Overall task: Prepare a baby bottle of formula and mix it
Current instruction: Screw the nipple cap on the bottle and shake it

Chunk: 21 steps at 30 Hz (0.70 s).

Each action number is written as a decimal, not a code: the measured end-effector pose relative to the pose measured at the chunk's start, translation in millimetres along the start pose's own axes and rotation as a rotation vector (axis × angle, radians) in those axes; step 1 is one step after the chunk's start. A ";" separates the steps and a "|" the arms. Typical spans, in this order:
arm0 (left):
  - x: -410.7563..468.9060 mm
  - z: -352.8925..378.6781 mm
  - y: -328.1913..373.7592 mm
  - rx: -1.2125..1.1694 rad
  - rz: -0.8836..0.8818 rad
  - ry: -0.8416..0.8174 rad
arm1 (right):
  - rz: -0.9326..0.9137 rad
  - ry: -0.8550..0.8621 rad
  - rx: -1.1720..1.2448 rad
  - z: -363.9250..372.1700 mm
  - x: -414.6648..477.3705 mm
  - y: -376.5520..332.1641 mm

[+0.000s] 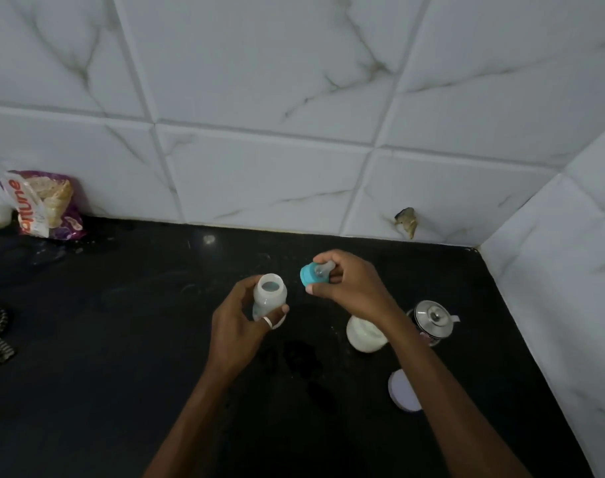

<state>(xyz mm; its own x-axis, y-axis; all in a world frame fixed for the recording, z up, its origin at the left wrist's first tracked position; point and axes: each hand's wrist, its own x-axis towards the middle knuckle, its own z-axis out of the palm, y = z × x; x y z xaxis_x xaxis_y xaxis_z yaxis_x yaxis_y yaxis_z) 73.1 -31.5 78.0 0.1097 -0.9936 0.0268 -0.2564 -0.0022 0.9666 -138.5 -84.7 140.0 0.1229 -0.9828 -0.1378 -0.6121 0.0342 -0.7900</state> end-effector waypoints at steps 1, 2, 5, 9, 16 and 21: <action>0.8 1.1 4.6 -0.018 0.003 0.009 | -0.019 -0.017 -0.002 -8.5 -1.6 -10.8; 3.0 1.5 9.1 -0.039 0.002 0.015 | -0.038 -0.028 -0.001 -16.2 -2.4 -21.8; 12.3 8.4 39.1 -0.076 0.055 0.025 | -0.130 -0.020 -0.039 -52.6 -11.3 -56.2; 16.5 18.7 76.9 -0.085 0.124 0.008 | -0.262 -0.078 -0.131 -90.9 -20.3 -97.3; 9.2 39.3 100.5 -0.097 0.185 0.022 | -0.355 -0.239 -0.387 -115.6 -25.7 -130.3; 4.1 48.2 101.8 -0.082 0.203 0.018 | -0.361 -0.268 -0.462 -118.1 -27.3 -124.9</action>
<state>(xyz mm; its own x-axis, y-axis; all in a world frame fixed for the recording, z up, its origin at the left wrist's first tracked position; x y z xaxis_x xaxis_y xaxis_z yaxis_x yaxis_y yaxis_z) 1.2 -41.3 164.2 0.0815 -0.9706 0.2266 -0.1961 0.2073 0.9584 -157.7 -83.5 313.0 0.5380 -0.8366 -0.1030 -0.7618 -0.4303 -0.4843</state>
